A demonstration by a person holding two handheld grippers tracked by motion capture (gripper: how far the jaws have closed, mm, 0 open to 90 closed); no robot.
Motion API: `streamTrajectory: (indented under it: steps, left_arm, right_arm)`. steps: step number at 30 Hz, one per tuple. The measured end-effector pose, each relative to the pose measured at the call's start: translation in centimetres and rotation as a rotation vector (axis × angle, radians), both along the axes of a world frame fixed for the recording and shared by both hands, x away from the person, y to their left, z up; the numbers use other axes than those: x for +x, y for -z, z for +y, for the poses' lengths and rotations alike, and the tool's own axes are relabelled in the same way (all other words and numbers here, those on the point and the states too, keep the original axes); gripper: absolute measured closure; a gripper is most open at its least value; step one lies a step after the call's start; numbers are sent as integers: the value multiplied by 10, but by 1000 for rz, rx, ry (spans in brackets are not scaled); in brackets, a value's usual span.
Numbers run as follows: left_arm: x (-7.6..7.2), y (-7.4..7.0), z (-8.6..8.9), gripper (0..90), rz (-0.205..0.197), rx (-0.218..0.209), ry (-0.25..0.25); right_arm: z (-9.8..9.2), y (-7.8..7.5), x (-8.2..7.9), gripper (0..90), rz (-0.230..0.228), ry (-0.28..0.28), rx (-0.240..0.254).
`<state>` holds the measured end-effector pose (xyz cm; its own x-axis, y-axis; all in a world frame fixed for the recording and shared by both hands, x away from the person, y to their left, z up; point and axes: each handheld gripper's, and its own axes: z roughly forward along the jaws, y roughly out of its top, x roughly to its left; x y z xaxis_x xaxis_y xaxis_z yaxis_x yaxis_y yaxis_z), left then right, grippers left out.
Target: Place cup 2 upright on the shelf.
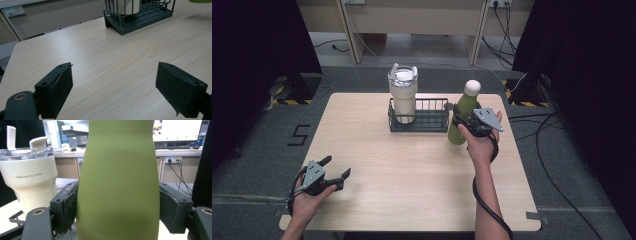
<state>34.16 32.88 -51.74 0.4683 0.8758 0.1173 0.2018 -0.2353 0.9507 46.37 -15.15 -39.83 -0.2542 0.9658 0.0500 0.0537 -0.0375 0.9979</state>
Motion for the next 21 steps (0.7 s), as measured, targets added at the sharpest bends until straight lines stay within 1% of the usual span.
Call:
streamTrajectory:
  steps: [6, 16, 21]
  left_arm:
    - [0, 0, 1, 135, -1, 1, -2]
    - [-1, -1, 1, 135, -2, 0, -2]
    - [0, -1, 1, 134, -2, 0, -1]
  right_arm:
    - [2, -2, 0, 258, 4, -6, 22]
    - [5, -10, 0, 259, -22, -6, 6]
    - [7, -13, 1, 259, -29, -11, 8]
